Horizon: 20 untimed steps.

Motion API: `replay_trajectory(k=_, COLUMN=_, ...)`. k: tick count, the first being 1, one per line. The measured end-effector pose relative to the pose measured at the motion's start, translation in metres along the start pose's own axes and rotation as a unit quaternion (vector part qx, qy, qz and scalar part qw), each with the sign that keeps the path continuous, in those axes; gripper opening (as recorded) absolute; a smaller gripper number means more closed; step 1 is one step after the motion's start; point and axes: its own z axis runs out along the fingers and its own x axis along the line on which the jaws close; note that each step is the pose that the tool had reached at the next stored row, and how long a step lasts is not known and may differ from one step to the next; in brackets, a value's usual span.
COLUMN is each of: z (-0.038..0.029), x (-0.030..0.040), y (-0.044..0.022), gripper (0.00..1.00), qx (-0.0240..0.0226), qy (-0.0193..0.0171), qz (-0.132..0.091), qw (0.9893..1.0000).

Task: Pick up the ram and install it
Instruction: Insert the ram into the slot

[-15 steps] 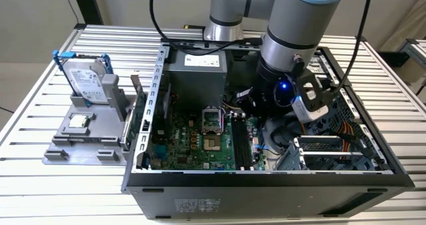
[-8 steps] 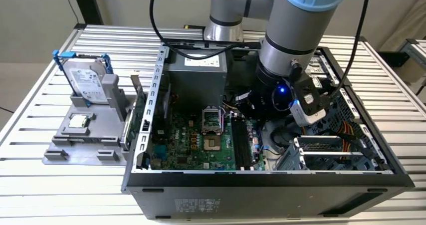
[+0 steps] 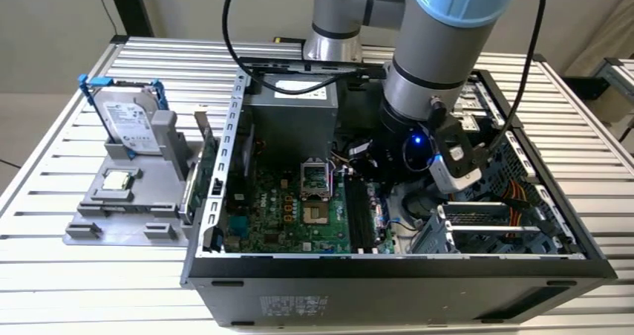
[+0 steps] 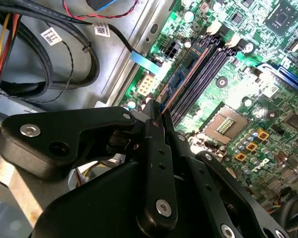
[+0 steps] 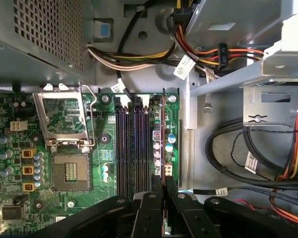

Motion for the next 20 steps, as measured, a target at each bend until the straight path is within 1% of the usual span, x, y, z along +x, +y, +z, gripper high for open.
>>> replay_trajectory(k=7, z=0.0042, x=0.0023, y=-0.0025, gripper=0.00, qx=-0.0002, qy=0.0000, qz=-0.002, qw=1.0000)
replay_trajectory(k=20, z=0.0088, x=0.0068, y=-0.0081, gripper=0.00, qx=-0.0001, qy=0.0000, qz=-0.004, qw=1.0000)
